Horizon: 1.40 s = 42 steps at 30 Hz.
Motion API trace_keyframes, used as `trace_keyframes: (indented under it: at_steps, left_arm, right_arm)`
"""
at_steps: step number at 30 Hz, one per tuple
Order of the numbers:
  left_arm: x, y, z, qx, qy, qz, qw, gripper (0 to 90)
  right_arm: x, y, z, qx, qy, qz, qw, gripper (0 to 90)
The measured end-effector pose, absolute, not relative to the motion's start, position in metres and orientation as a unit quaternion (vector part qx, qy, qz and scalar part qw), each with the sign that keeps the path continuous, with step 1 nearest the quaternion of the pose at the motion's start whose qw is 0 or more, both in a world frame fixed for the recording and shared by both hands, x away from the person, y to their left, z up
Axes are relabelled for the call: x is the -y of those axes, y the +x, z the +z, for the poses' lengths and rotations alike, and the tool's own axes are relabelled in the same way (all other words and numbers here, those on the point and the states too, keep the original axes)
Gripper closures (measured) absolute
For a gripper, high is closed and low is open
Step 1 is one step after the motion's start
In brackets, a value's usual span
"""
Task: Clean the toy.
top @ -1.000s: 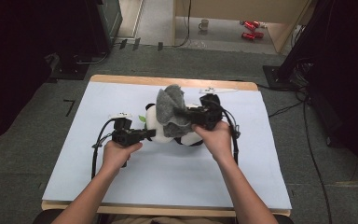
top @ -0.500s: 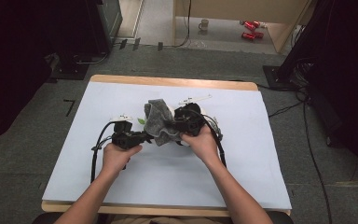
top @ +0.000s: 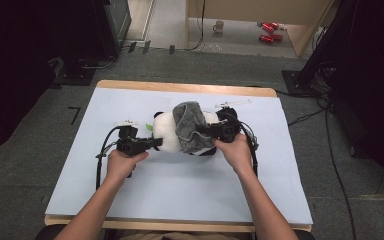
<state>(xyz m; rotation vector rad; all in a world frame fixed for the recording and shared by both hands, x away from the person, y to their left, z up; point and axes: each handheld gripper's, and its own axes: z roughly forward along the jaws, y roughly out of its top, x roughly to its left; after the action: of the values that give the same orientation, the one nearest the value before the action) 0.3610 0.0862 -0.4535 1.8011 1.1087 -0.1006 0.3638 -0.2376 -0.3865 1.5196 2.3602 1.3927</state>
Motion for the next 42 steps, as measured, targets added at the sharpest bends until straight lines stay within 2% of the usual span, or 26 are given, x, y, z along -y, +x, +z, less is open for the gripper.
trace_keyframes:
  at_steps: [14, 20, 25, 30, 34, 36, 40, 42]
  left_arm:
    - [-0.086, 0.367, -0.453, -0.452, 0.751, -0.032, 0.481, 78.1]
    - [-0.087, 0.368, -0.453, -0.451, 0.747, -0.028, 0.487, 77.3]
    - [-0.087, 0.368, -0.454, -0.45, 0.746, -0.028, 0.49, 77.1]
    - [-0.087, 0.369, -0.455, -0.451, 0.743, -0.029, 0.493, 76.3]
    - [-0.087, 0.369, -0.456, -0.448, 0.744, -0.028, 0.495, 72.5]
    - [-0.088, 0.37, -0.456, -0.447, 0.742, -0.032, 0.5, 68.3]
    - [-0.089, 0.368, -0.456, -0.422, 0.754, -0.014, 0.502, 51.5]
    - [-0.09, 0.365, -0.455, -0.398, 0.763, 0.014, 0.509, 47.6]
  right_arm:
    - [0.294, 0.354, -0.385, -0.726, 0.535, 0.431, 0.038, 79.8]
    - [0.314, 0.348, -0.367, -0.709, 0.542, 0.448, 0.051, 80.3]
    - [0.306, 0.338, -0.346, -0.712, 0.516, 0.475, 0.046, 80.4]
    - [0.279, 0.336, -0.349, -0.736, 0.486, 0.47, 0.029, 80.3]
    - [0.258, 0.342, -0.37, -0.757, 0.481, 0.442, 0.016, 80.1]
    - [0.255, 0.345, -0.38, -0.763, 0.486, 0.425, 0.032, 80.1]
    - [0.261, 0.35, -0.388, -0.755, 0.499, 0.423, 0.05, 80.1]
    - [0.266, 0.353, -0.389, -0.75, 0.505, 0.424, 0.051, 80.1]
